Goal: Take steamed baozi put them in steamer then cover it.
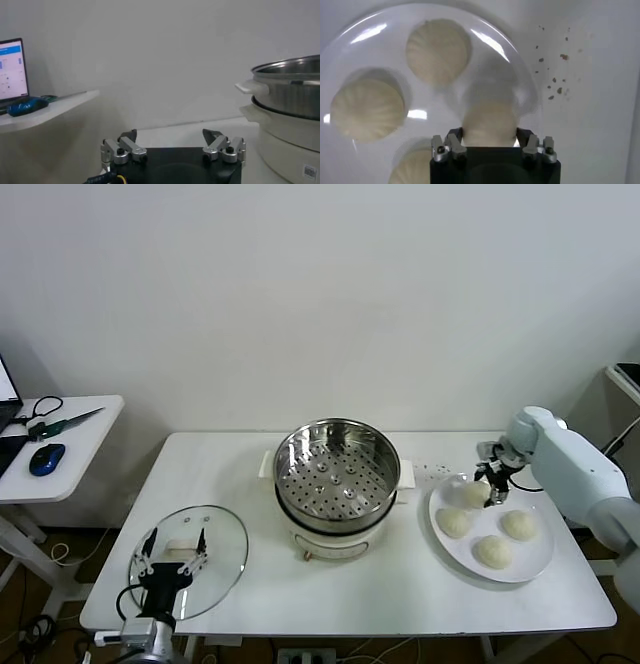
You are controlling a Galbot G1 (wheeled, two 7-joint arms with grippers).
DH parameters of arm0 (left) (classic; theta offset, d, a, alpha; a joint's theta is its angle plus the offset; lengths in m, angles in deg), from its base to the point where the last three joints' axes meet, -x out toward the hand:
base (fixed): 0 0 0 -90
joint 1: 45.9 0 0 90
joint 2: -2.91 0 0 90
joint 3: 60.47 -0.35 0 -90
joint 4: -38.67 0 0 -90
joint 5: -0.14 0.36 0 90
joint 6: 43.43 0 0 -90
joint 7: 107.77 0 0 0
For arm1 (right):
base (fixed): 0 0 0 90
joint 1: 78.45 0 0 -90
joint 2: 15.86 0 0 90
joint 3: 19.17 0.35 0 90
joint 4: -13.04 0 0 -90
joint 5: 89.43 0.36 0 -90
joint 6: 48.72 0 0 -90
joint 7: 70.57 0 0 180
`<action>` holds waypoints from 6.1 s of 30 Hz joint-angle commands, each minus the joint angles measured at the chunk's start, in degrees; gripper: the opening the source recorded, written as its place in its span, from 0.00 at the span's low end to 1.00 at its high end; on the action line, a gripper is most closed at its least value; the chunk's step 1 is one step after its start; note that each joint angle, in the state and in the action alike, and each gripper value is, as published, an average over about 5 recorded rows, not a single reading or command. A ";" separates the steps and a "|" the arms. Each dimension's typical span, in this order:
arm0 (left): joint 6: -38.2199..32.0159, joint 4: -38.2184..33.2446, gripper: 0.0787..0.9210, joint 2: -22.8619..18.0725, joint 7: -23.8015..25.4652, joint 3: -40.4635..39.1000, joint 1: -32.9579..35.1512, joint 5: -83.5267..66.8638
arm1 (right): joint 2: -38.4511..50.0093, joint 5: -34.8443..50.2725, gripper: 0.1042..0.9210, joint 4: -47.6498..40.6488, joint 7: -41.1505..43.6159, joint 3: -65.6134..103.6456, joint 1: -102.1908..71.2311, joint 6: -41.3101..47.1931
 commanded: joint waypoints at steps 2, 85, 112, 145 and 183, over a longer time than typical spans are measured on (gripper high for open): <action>0.08 -0.47 0.88 0.11 -0.04 -0.01 0.38 -0.02 | 1.36 4.55 0.73 7.62 3.08 -9.77 11.91 -6.54; 0.12 -2.68 0.88 1.24 0.27 1.14 3.60 0.11 | -14.02 3.60 0.88 22.94 0.97 -21.98 24.55 -23.38; 0.40 -4.50 0.88 1.22 -0.29 0.58 5.08 0.34 | 20.16 34.11 0.88 31.41 -4.38 -30.10 16.22 19.71; 0.04 -3.36 0.88 1.04 -0.37 1.28 5.95 0.60 | 9.85 20.08 0.88 21.76 -5.28 -13.41 -4.15 17.54; 0.21 -4.22 0.88 0.67 -0.56 -0.40 5.87 1.11 | 4.24 54.25 0.74 25.81 -4.60 -43.62 43.30 21.70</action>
